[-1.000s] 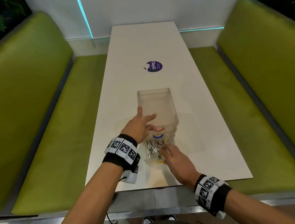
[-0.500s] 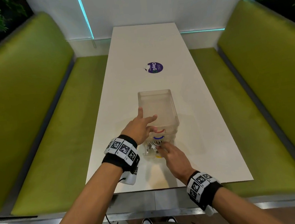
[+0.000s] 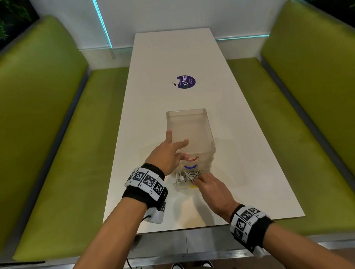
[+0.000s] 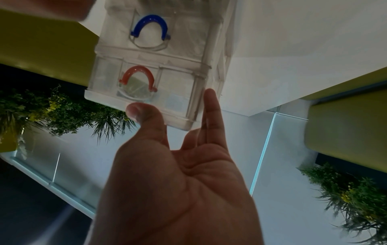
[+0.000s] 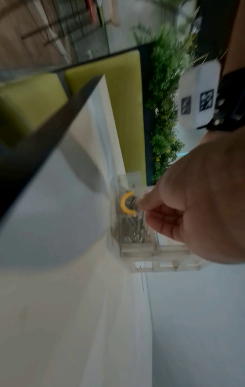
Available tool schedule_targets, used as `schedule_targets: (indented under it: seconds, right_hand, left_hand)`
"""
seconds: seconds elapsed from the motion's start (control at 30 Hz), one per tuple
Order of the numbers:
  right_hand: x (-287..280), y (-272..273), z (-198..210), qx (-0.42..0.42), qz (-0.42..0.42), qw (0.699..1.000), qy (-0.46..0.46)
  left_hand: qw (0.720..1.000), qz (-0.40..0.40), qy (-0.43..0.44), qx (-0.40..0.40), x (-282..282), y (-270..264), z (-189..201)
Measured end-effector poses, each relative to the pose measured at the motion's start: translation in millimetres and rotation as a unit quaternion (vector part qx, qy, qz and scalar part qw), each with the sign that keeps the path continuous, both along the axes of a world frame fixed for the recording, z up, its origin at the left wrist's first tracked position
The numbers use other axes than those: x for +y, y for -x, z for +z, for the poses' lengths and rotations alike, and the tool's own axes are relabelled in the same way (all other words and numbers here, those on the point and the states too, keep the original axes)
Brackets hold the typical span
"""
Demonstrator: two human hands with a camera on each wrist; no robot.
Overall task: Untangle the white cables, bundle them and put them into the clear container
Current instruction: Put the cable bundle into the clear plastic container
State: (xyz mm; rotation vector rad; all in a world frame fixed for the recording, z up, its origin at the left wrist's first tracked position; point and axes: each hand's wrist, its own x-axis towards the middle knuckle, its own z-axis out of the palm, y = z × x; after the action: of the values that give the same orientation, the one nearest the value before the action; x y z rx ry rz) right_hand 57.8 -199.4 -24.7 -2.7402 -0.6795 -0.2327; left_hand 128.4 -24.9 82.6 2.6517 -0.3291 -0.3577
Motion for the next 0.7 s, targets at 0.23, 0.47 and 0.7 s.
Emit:
schedule_targets:
  seconds: [0.23, 0.47, 0.7]
  right_hand:
    - [8, -17, 11, 0.026, -0.033, 0.999, 0.022]
    - [3, -2, 2, 0.117, 0.007, 0.993, 0.021]
    - [15, -24, 8, 0.182, -0.043, 0.982, -0.021]
  left_hand:
    - [1.000, -0.006, -0.004, -0.008, 0, 1, 1]
    - [1.000, -0.006, -0.003, -0.014, 0, 1, -2]
    - [1.000, -0.012, -0.002, -0.015, 1, 0, -2]
